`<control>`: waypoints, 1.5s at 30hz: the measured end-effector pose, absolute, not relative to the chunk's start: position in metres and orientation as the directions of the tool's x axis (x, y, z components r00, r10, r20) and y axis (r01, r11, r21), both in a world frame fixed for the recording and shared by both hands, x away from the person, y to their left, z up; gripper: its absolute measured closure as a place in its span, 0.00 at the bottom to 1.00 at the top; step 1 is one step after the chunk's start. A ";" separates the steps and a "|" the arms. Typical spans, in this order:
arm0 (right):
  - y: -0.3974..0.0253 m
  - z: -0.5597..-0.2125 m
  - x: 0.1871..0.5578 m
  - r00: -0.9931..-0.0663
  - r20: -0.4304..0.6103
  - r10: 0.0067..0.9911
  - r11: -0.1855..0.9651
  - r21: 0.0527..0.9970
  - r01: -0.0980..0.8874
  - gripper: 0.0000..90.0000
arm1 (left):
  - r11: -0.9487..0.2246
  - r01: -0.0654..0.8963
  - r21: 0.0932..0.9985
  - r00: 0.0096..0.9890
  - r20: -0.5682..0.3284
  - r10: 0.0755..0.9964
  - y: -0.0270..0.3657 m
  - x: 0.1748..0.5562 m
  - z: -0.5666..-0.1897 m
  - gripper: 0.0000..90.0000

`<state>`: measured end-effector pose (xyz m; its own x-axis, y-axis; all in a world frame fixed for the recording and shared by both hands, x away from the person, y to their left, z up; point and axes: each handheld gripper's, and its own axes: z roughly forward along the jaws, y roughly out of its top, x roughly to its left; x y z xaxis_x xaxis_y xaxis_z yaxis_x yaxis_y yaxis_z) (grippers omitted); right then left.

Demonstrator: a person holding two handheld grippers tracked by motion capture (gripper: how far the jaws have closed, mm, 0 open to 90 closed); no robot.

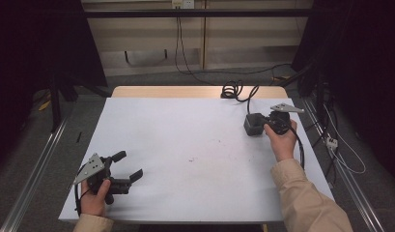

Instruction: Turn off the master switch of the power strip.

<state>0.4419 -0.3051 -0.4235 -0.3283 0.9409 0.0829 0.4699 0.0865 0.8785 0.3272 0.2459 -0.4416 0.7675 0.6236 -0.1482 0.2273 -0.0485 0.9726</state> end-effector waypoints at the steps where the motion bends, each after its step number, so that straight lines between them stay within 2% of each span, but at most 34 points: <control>1: -0.305 -0.424 0.442 -0.326 0.085 0.941 0.085 0.877 0.473 1.00 | -0.048 0.227 0.973 0.767 -0.149 0.624 0.246 0.327 -0.442 0.02; 45: -0.302 -0.427 0.440 -0.336 0.028 0.942 0.147 0.864 0.482 1.00 | -0.046 0.226 0.973 0.767 -0.149 0.624 0.247 0.327 -0.442 0.02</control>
